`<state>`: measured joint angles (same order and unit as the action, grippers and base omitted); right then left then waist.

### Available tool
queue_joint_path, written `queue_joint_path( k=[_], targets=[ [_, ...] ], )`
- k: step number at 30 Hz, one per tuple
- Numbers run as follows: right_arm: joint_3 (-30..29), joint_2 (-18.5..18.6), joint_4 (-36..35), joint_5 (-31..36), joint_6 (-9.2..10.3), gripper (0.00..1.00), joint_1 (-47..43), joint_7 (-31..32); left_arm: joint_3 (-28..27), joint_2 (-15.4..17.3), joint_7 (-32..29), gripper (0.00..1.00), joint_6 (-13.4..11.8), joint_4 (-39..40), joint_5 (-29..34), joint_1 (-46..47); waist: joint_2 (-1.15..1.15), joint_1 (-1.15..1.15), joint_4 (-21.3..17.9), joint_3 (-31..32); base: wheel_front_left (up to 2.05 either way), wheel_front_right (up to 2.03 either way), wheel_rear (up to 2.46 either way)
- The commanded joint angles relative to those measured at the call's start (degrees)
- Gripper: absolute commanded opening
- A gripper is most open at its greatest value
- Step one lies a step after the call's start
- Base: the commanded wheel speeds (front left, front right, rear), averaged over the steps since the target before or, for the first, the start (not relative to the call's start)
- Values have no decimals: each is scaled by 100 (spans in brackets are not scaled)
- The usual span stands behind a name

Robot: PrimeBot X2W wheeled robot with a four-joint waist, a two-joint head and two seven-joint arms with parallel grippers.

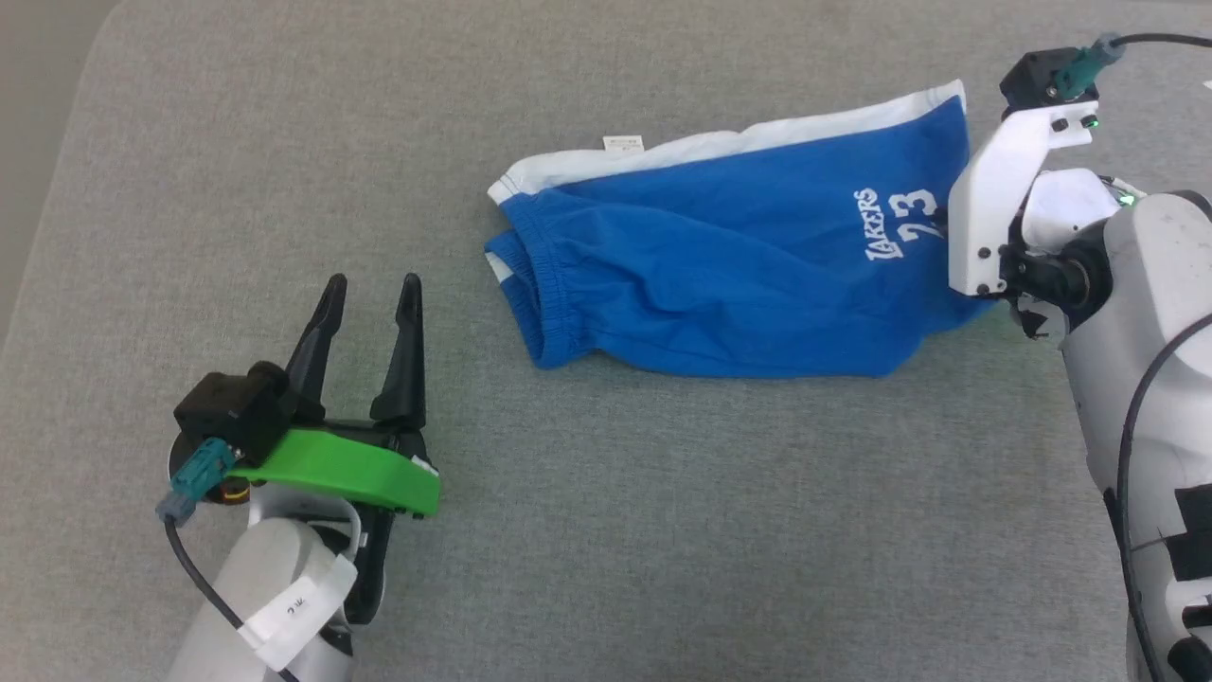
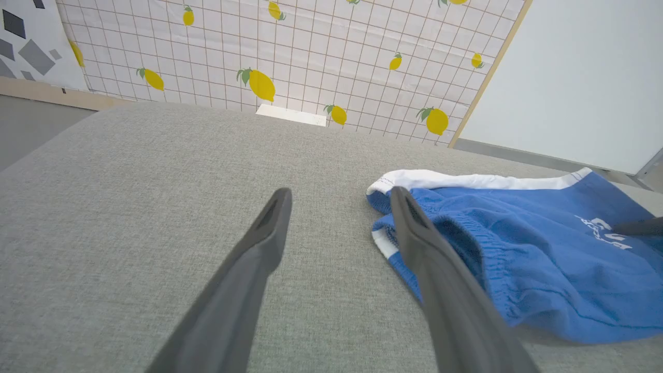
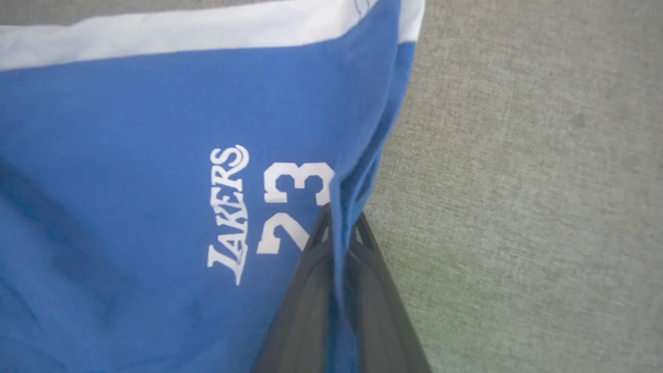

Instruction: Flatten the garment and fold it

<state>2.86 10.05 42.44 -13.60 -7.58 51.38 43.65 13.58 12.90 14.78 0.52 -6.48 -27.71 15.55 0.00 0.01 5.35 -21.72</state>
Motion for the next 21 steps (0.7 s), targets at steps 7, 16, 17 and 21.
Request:
queue_joint_path(
  k=[7,16,17,21],
  targets=[
    [-315,361,-195,-257,9,0,-369,26,-29,-40,22,100,43,-65,28,-154,0,-1,-361,410,0,0,0],
    [-1100,709,-604,-105,9,0,-1156,262,5,-26,17,100,20,-69,12,-288,0,-1,-581,652,0,0,0],
    [-1152,689,-664,-76,9,0,-1206,280,9,-23,16,100,18,-68,9,-300,0,-1,-590,666,0,0,0],
    [-1243,587,-978,19,9,0,-1347,374,35,-16,6,100,17,-71,-9,-340,0,-1,-600,730,0,0,0]
  ],
)
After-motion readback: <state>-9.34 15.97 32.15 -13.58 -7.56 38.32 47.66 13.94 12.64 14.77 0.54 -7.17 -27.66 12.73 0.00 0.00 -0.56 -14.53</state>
